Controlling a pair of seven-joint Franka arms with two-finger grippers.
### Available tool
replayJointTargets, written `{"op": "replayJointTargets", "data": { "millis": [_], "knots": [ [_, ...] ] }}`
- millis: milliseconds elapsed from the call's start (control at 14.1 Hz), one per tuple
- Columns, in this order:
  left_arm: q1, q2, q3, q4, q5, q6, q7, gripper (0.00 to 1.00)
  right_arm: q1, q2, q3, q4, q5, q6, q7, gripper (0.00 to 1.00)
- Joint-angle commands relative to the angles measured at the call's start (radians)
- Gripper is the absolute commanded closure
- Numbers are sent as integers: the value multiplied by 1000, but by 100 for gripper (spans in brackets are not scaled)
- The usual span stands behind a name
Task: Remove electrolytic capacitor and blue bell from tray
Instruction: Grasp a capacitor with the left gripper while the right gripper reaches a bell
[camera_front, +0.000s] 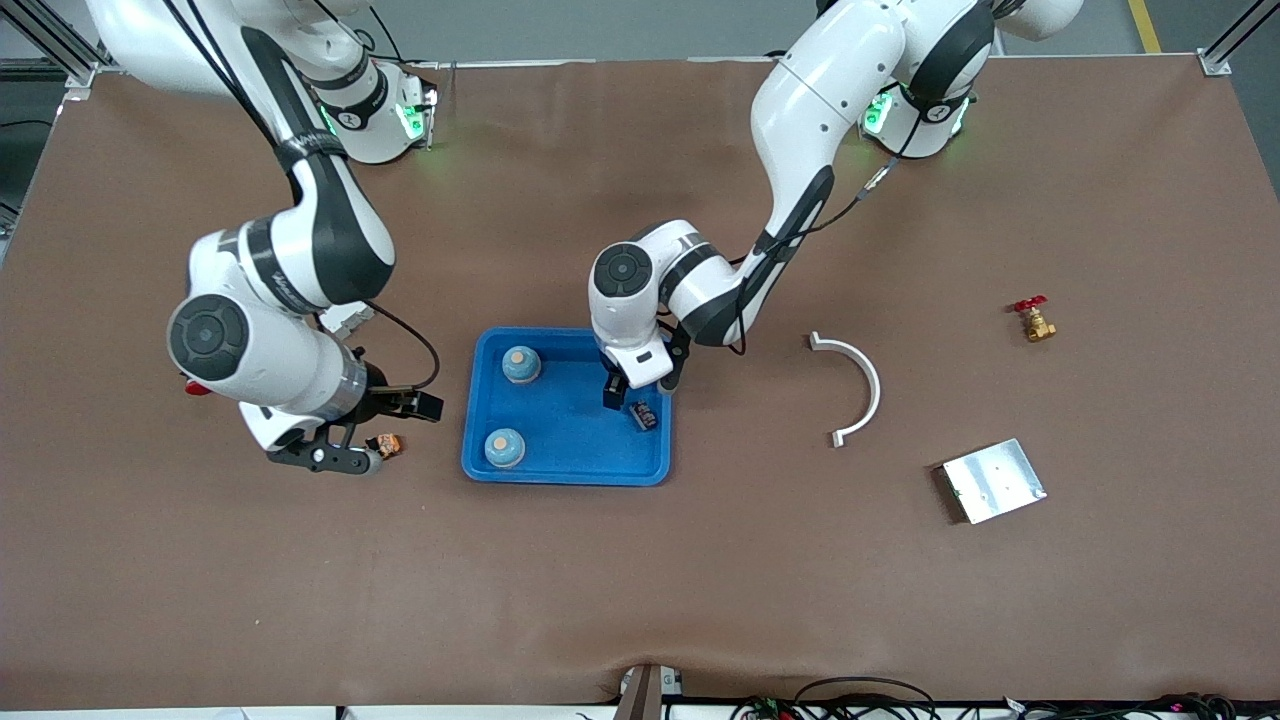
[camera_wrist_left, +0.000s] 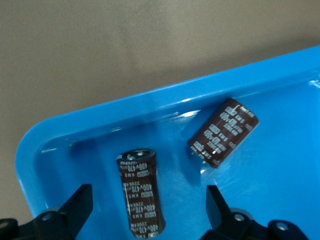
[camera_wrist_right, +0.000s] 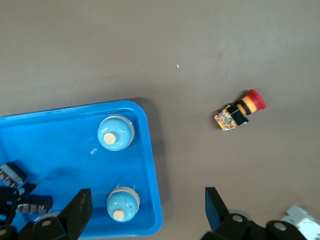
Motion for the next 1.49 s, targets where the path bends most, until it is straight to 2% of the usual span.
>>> {"op": "replayJointTargets", "data": {
  "millis": [0,212,354,495,636,707,778,849,919,1414],
  "knots": [
    [-13,20,21,26,33,11,-16,0,50,-13,-5,-30,13,29,91,0],
    [-13,20,21,26,32,11,-19,0,49,-1,-5,-111,15,125,94,0],
    [-17,22,21,26,33,13,-19,2,69,14,-5,-123,16,156,138,0],
    [-25,22,30,26,47,11,-18,22,99,23,-5,-123,16,165,185,0],
    [-34,19,35,26,59,11,-18,24,112,45,-5,-125,16,173,188,0],
    [-34,19,35,26,59,11,-19,33,123,50,-5,-126,21,173,188,0],
    [-36,19,35,26,59,11,-18,51,126,50,-5,-129,28,171,188,0],
    [-37,19,35,26,61,11,-15,80,124,50,-5,-141,40,174,188,0],
    [-37,19,35,26,64,11,-10,100,127,53,-5,-148,45,179,188,0],
    [-40,-7,34,26,89,-24,1,100,167,88,-5,-164,48,214,188,0]
  ]
}}
